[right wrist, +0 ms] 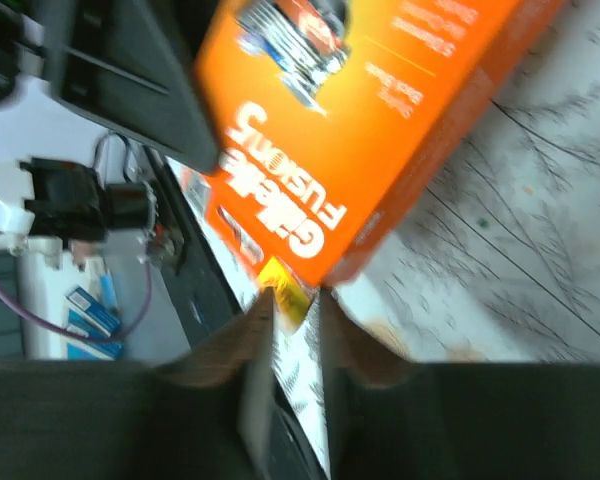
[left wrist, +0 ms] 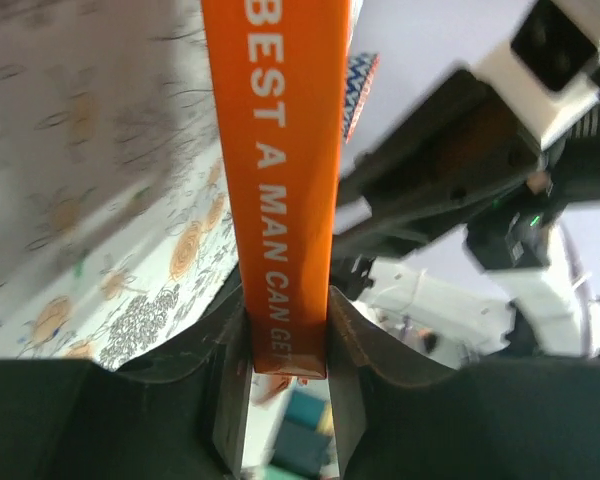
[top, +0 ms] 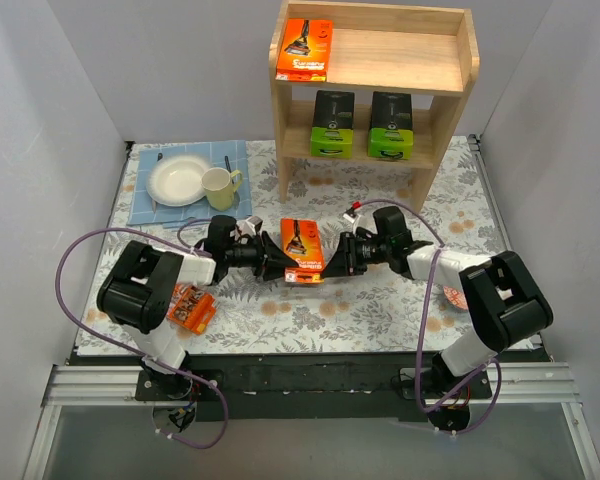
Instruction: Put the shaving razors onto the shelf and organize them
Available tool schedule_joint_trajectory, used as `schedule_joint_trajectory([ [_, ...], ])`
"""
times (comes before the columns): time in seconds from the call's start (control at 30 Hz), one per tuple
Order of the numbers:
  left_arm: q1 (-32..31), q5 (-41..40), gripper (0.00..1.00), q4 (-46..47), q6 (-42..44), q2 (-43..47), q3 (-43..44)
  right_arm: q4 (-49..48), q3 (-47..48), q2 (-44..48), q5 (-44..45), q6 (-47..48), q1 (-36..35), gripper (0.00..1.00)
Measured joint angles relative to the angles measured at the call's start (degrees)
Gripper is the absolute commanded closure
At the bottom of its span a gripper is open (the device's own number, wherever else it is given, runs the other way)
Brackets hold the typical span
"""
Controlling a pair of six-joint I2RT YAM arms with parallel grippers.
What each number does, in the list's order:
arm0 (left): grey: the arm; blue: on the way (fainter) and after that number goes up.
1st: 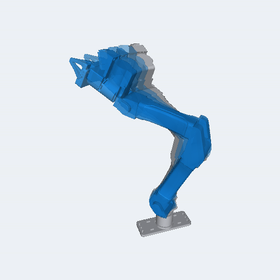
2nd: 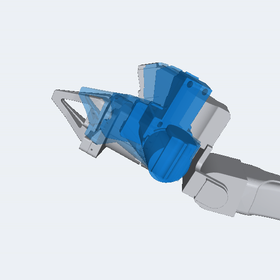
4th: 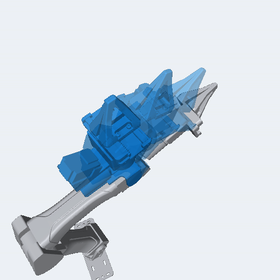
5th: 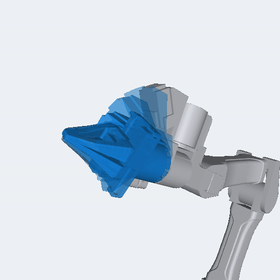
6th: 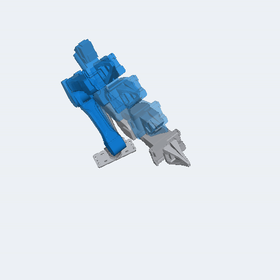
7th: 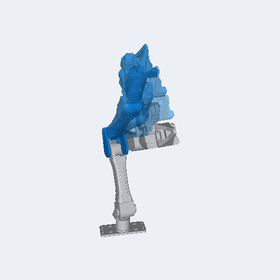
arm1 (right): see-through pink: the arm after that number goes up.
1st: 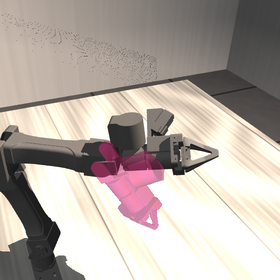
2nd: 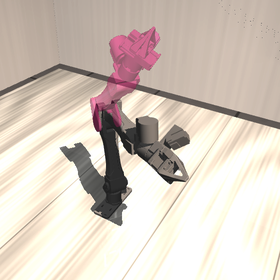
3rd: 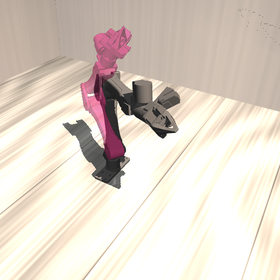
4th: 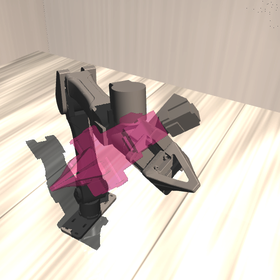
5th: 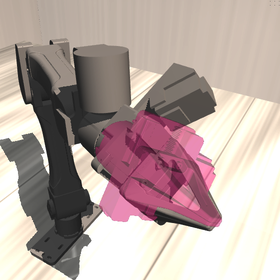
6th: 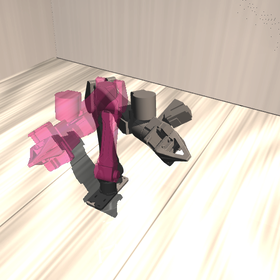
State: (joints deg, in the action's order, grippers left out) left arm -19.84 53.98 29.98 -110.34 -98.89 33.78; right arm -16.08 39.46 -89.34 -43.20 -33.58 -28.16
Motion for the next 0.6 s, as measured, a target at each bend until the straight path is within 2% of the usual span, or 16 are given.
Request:
schedule_joint_trajectory([
  [0.23, -1.01, 1.53, 0.87, -16.2, 15.96, 5.9, 12.39, 23.87, 12.15, 1.55, -0.79, 18.71, 10.23, 0.58],
  [0.37, -1.05, 4.31, 0.87, -22.47, 22.14, 8.98, 20.22, 33.97, 13.94, 5.66, 0.13, 26.29, 16.52, 0.58],
  [0.6, -2.67, 6.91, 0.87, -30.08, 28.17, 9.05, 41.48, 45.22, 13.9, 9.62, 2.29, 33.4, 18.03, 0.58],
])
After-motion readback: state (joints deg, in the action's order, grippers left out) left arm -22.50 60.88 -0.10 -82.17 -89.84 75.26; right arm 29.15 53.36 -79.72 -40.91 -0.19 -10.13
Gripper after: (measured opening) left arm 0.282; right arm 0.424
